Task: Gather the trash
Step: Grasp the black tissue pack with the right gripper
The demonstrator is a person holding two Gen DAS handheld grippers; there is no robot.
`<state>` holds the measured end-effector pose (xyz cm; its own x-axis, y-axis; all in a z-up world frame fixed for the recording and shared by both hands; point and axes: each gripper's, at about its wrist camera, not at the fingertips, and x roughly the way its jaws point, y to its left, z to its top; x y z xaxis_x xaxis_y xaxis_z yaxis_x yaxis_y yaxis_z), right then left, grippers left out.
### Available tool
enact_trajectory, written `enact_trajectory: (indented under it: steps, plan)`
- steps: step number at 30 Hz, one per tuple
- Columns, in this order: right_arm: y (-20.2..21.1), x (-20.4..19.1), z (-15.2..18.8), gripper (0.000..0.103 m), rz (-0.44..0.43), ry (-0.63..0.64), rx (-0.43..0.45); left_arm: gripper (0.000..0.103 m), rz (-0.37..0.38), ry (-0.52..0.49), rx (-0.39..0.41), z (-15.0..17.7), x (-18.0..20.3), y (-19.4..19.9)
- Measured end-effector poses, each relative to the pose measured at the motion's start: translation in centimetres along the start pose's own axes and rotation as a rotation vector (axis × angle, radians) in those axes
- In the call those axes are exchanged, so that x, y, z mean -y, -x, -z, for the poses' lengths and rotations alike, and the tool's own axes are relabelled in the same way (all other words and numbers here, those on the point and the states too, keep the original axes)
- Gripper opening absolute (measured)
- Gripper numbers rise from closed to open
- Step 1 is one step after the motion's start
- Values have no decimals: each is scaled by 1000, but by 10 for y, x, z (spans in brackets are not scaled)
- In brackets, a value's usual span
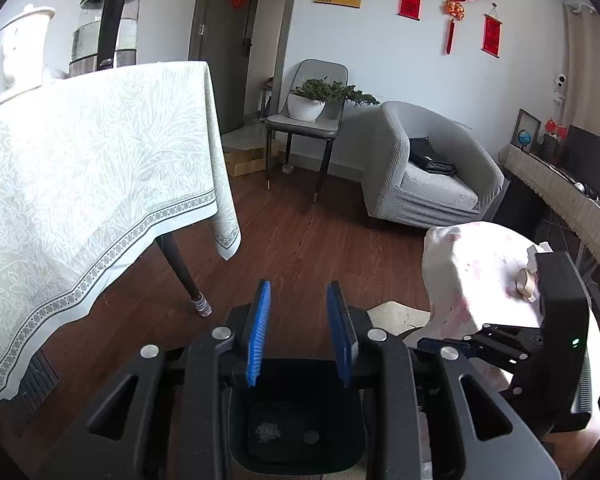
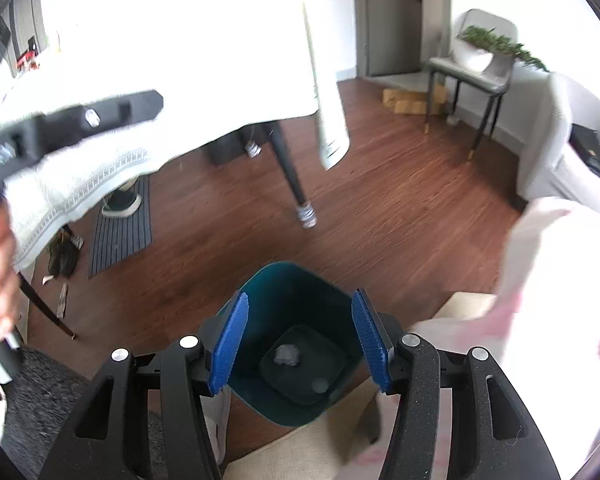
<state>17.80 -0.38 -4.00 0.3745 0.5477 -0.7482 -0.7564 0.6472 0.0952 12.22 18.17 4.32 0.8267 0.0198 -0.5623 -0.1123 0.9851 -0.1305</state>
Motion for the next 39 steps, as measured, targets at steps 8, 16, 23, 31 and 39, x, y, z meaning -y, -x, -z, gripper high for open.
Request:
enact_trajectory:
  steps: [8,16,23,31,39]
  plan:
    - [65,52,-1,55,109,-45,73,32,86,-62,14,-5,59,-10]
    - [130,128,10,55,243,-130,157,40,186,-138,-22,4,128,-27]
    - [160,170,53,55,302,-182,169,47,243,-224,-74,23,183,-41]
    - [169,192,87,70,365,-184,138,62,311,-255,-121,39,226,-55]
    - [163,201,112,71,397,-189,83,70,342,-282,-158,49,256,-65]
